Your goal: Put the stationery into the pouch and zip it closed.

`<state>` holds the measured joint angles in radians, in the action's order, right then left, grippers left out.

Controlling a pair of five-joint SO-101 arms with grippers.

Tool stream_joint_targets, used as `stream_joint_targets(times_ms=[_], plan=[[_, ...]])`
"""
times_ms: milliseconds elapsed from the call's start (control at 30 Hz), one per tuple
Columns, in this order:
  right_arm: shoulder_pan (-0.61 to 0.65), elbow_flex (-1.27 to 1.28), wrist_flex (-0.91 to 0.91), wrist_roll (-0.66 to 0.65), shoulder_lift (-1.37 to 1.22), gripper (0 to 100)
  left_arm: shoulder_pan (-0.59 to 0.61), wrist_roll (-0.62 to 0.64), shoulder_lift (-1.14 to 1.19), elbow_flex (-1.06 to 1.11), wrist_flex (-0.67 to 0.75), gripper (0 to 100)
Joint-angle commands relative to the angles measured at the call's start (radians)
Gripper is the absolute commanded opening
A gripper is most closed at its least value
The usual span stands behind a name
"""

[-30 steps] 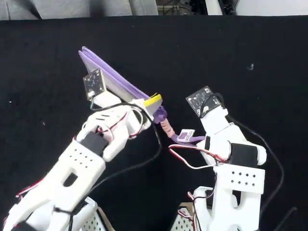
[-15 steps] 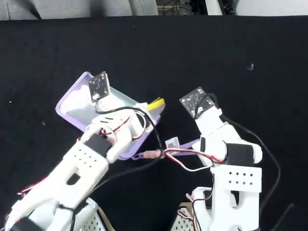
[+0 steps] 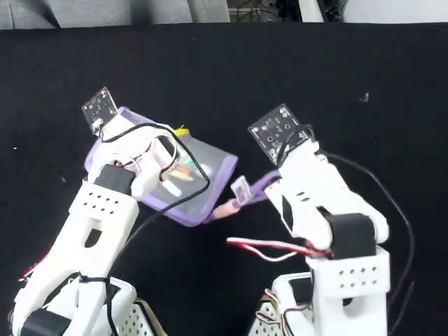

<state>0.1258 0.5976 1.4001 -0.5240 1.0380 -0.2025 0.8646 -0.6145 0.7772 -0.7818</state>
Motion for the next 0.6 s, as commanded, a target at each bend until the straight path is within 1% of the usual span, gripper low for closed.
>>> stream_joint_targets(times_ms=[0,200,300,433,500,567], plan=[[0.049,-0.111,-0.091,0.029,-0.004,1.1,0.008,-0.005,-0.009,-0.074,-0.015,23],[0.083,-0.223,-0.187,0.028,-0.205,1.1,0.008,-0.005,-0.023,-0.159,-0.157,23],[0.101,-0.346,-0.203,0.032,-0.337,1.1,0.008,-0.005,-0.080,-0.159,-0.186,23],[0.114,-0.564,-0.166,0.084,-0.478,1.1,0.007,-0.005,-0.173,-0.081,-0.155,23],[0.117,-0.677,-0.132,0.100,-0.536,1.1,0.004,-0.005,-0.219,-0.016,-0.101,23],[0.146,-0.783,-0.094,0.114,-0.584,1.1,0.001,-0.005,-0.265,0.058,-0.037,23]])
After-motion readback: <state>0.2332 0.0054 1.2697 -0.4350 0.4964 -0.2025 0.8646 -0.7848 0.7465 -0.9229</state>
